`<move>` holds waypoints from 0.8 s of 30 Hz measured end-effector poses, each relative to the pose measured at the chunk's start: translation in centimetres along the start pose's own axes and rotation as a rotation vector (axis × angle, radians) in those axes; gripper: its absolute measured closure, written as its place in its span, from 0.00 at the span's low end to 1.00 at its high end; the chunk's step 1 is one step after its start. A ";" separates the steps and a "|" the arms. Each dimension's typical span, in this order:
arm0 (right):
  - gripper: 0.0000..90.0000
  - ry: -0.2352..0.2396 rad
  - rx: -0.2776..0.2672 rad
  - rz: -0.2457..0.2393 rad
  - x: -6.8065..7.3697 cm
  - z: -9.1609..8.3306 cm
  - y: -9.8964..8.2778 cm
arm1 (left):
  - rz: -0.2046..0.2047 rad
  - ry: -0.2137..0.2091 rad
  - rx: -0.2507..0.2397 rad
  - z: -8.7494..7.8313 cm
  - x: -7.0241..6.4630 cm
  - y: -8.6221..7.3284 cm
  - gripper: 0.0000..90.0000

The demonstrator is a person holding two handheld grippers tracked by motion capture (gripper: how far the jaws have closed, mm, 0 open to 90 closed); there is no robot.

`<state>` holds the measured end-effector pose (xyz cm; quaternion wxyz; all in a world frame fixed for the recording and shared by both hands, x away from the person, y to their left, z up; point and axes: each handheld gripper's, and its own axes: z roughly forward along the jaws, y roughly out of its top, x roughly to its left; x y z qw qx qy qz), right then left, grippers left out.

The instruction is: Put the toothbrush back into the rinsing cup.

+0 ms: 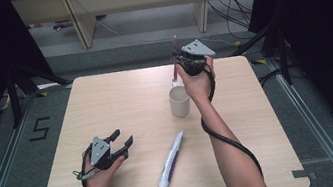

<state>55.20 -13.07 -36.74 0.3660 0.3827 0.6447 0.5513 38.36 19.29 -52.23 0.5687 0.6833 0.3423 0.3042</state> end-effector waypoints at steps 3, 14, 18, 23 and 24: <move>0.93 -0.008 0.008 0.009 0.0 0.2 -0.1 | 0.000 0.000 0.000 0.0 0.0 0.0 0.46; 0.93 -0.010 0.019 0.006 0.0 0.5 -0.4 | 0.001 -0.001 0.000 0.0 0.0 0.0 0.46; 0.93 -0.012 0.018 -0.001 -0.1 0.6 -0.5 | 0.000 -0.001 0.000 0.0 0.0 0.0 0.46; 0.93 -0.008 0.031 0.003 -0.1 0.8 -0.7 | 0.001 -0.002 0.001 0.0 0.0 0.0 0.46; 0.93 -0.003 0.027 -0.011 -0.2 0.9 -0.7 | 0.000 -0.002 0.001 0.0 0.0 0.0 0.46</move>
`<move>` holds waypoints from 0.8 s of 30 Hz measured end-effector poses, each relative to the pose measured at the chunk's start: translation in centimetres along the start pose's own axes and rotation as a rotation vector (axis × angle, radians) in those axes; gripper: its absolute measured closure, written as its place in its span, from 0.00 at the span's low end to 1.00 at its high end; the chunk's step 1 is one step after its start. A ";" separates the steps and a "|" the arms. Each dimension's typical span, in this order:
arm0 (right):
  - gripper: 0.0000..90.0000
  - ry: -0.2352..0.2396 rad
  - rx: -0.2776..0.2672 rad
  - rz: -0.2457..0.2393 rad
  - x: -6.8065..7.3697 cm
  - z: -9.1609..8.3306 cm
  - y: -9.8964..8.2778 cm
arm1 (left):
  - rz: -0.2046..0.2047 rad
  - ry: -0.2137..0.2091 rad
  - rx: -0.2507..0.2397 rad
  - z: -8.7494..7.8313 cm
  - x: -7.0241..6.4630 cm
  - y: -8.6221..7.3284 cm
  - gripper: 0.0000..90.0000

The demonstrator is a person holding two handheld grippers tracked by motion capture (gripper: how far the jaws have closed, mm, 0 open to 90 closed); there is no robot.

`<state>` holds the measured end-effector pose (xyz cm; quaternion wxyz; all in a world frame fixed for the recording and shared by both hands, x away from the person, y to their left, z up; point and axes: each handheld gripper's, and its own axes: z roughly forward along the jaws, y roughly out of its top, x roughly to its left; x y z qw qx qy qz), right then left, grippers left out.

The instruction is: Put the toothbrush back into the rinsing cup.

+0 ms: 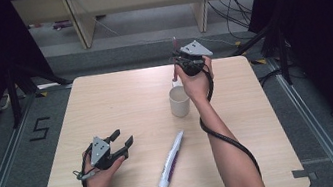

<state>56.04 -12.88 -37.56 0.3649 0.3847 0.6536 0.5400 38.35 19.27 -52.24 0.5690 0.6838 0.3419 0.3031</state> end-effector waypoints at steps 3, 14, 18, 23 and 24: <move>0.93 -0.007 0.002 0.012 0.1 0.1 -0.1 | 0.000 0.000 0.000 0.0 0.0 0.0 0.46; 0.92 0.005 0.019 0.007 0.4 0.1 -0.2 | 0.001 0.000 0.000 0.0 0.0 0.0 0.46; 0.92 0.009 0.020 -0.017 0.4 0.2 -0.2 | 0.001 0.000 0.000 0.0 0.0 0.0 0.46; 0.92 0.010 0.035 -0.005 0.5 0.3 -0.4 | 0.000 0.000 0.001 0.0 0.0 0.0 0.46; 0.92 0.010 0.036 -0.008 0.5 0.3 -0.5 | 0.001 0.000 0.001 0.0 0.0 0.0 0.46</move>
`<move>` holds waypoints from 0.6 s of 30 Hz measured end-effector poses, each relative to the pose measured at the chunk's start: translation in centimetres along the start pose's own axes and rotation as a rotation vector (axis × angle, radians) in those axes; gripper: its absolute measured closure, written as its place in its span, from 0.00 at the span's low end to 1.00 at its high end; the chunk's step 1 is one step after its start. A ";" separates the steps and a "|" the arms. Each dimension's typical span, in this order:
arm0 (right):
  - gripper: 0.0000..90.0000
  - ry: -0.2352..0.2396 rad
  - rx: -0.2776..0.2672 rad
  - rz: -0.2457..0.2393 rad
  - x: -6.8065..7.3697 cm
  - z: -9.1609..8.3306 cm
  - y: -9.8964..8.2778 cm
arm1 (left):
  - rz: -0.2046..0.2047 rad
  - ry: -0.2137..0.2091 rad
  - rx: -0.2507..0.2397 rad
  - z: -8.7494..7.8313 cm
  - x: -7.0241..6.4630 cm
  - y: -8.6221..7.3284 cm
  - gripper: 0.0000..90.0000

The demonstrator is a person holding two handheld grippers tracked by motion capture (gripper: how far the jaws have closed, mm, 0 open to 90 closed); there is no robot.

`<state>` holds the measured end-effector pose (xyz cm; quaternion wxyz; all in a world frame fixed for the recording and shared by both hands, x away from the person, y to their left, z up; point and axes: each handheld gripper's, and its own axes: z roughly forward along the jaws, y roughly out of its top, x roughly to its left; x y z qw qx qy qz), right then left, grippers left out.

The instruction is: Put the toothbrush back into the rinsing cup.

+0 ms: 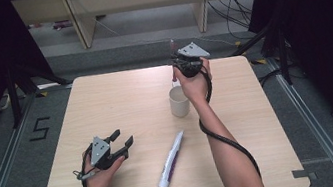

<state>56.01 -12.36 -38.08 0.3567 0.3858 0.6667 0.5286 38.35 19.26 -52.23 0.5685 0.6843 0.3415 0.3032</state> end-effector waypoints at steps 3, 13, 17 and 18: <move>0.92 0.001 0.005 0.010 0.1 0.0 -0.2 | 0.000 0.000 0.000 0.0 0.0 0.0 0.46; 0.92 0.006 0.034 0.015 0.0 0.2 -0.9 | 0.000 0.000 0.001 0.0 0.0 0.0 0.46; 0.92 0.008 0.039 0.017 0.0 0.3 -1.2 | -0.002 -0.001 0.001 0.0 0.0 0.0 0.46; 0.92 0.006 0.042 0.011 0.0 0.3 -1.2 | -0.003 -0.001 0.002 0.0 0.0 0.0 0.46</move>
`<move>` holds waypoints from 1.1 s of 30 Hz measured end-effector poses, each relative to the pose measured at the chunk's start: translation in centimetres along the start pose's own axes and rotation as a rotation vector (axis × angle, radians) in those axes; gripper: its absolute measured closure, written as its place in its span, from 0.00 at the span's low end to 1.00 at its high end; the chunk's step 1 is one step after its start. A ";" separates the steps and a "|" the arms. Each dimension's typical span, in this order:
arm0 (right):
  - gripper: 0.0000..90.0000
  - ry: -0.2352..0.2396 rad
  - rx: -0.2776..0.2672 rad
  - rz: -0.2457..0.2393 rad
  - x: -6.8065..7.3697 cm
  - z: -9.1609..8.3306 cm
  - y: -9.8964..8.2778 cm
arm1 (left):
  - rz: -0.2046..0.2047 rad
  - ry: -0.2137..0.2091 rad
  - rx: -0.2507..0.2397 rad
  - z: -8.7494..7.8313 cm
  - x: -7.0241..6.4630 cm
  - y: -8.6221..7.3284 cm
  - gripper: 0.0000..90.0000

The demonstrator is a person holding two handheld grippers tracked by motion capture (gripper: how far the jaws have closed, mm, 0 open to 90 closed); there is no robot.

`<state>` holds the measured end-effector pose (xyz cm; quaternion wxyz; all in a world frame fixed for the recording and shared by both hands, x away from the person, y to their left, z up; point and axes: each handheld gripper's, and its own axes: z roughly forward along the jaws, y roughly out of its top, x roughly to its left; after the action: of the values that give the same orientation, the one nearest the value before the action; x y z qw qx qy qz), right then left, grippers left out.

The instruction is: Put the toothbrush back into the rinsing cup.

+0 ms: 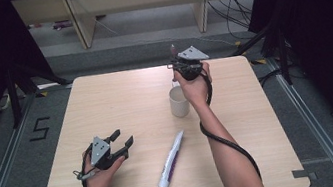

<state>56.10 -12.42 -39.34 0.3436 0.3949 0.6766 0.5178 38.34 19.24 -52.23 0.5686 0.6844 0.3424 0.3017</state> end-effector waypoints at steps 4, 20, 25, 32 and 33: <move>0.92 0.001 0.011 -0.007 0.0 0.0 -0.2 | -0.002 0.000 0.000 0.0 0.0 0.0 0.46; 0.92 0.007 0.068 0.008 0.0 0.3 -1.3 | -0.002 0.000 0.000 0.0 0.0 0.0 0.46; 0.92 0.011 0.087 -0.014 -0.1 0.5 -1.6 | -0.002 0.000 0.000 0.0 0.0 0.0 0.46; 0.92 0.005 0.104 -0.022 -0.1 0.7 -2.3 | -0.003 -0.001 0.000 0.0 0.0 0.0 0.46; 0.92 -0.007 0.107 -0.021 0.0 0.6 -2.3 | -0.002 -0.001 0.000 0.0 0.0 0.0 0.46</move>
<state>56.24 -12.49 -41.77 0.3297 0.4075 0.7063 0.4758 38.34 19.23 -52.23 0.5692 0.6840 0.3429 0.3009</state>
